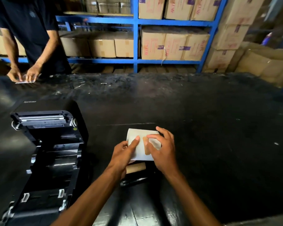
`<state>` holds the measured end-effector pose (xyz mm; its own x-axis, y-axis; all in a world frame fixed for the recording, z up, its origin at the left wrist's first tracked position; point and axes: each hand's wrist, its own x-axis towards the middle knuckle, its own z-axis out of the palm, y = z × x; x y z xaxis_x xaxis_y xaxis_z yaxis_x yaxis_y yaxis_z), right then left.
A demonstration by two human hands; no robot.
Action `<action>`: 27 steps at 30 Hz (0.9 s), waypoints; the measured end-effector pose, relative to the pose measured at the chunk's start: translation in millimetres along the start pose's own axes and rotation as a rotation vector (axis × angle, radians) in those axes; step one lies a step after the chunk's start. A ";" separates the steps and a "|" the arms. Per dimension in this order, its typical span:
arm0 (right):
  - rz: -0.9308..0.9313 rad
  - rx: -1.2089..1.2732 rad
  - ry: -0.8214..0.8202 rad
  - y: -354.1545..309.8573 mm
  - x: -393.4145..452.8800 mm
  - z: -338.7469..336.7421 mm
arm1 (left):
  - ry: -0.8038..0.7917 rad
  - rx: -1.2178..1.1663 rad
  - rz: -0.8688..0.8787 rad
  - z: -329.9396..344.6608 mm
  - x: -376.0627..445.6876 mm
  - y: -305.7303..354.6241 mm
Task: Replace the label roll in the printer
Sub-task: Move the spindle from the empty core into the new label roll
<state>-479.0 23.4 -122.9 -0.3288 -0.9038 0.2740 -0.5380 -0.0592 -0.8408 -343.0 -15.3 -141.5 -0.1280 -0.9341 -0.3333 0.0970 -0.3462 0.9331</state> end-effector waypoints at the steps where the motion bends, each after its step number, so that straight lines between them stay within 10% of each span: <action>1: 0.012 0.029 0.009 0.6 -1.3 -2.1 | -0.002 0.005 0.005 2.3 -1.3 0.4; 11: 0.149 0.304 0.070 27.7 -30.1 -33.1 | 0.016 -0.134 -0.203 10.8 1.1 -2.2; 17: 0.444 -0.067 -0.068 108.2 -56.1 -30.5 | 0.072 -0.181 -0.183 -7.8 0.9 -2.3; 27: 0.330 -0.319 -0.143 152.2 -60.3 -6.1 | 0.138 -0.194 -0.211 -36.7 -16.3 -6.9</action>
<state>-545.8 71.5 -264.6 -0.4239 -0.9031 -0.0692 -0.6416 0.3533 -0.6808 -305.3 -0.9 -147.4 -0.0318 -0.8385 -0.5440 0.2711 -0.5311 0.8028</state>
